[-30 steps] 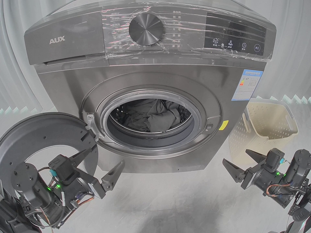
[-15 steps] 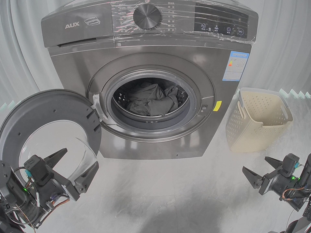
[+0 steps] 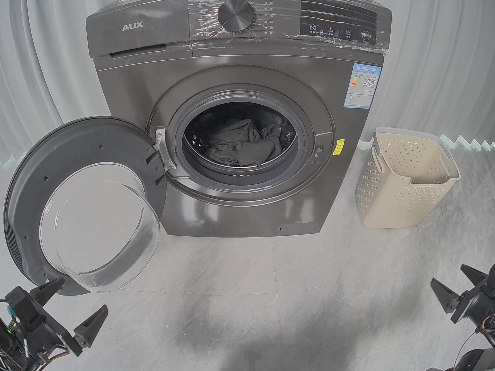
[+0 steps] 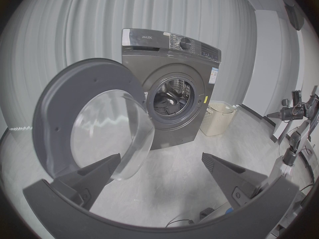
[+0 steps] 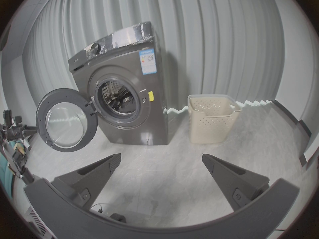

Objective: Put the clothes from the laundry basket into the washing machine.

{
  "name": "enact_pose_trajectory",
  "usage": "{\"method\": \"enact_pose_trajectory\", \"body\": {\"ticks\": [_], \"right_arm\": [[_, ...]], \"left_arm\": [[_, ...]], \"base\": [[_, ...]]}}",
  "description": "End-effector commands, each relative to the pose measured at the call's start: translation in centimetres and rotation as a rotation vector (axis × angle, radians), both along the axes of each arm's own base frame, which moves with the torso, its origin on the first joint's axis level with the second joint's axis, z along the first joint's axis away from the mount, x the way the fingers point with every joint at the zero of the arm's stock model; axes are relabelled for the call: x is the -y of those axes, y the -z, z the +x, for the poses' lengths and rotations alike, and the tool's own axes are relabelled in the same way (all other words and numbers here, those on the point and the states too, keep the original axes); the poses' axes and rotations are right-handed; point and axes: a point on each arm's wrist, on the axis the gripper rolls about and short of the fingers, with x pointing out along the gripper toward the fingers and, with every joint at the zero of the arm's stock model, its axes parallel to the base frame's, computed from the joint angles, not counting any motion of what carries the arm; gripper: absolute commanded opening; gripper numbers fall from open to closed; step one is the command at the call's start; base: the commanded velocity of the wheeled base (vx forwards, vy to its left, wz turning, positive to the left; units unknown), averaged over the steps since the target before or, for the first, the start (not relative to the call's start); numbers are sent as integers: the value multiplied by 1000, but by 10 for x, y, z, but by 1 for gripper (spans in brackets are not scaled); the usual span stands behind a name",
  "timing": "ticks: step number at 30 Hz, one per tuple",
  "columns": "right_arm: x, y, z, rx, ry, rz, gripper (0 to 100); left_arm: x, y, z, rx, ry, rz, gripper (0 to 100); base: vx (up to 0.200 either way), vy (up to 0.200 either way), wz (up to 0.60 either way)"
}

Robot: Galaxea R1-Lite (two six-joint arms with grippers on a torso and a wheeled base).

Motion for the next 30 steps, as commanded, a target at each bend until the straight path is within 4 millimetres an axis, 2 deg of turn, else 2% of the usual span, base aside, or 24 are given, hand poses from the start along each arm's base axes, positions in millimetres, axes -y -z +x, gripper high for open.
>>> {"method": "enact_pose_trajectory", "body": {"ticks": [1, 5, 7, 10, 15, 19, 21, 26, 27, 30], "right_arm": [[26, 8, -51, 213, 144, 6, 100], [27, 17, -65, 248, 152, -5, 100], [28, 36, -78, 223, 146, -21, 100], [28, 37, -77, 185, 151, -18, 100], [28, 37, -77, 193, 141, -31, 100], [27, 37, -77, 183, 167, -46, 100], [25, 39, -81, 204, 233, -77, 100], [22, 39, -85, 266, 103, -123, 100], [22, 39, -85, 272, 77, -120, 100], [23, 39, -86, 261, 122, -125, 100]], "left_arm": [[-29, 16, -44, 122, -185, -59, 100], [-31, 22, -53, 143, -237, -78, 100], [-33, 34, -66, 155, -250, -84, 100], [-32, 39, -71, 165, -213, -101, 100], [-32, 39, -71, 168, -266, -108, 100], [-32, 39, -71, 171, -334, -113, 100], [-32, 39, -71, 174, -360, -107, 100], [-32, 39, -72, 184, -396, -101, 100], [-30, 40, -76, 229, -445, -102, 100], [-30, 41, -78, 248, -434, -109, 100]], "base": [[0, 0, 0], [0, 0, 0], [0, 0, 0], [0, 0, 0], [0, 0, 0], [0, 200, 0], [0, 200, 0], [0, 200, 0], [0, 200, 0], [0, 200, 0]]}}
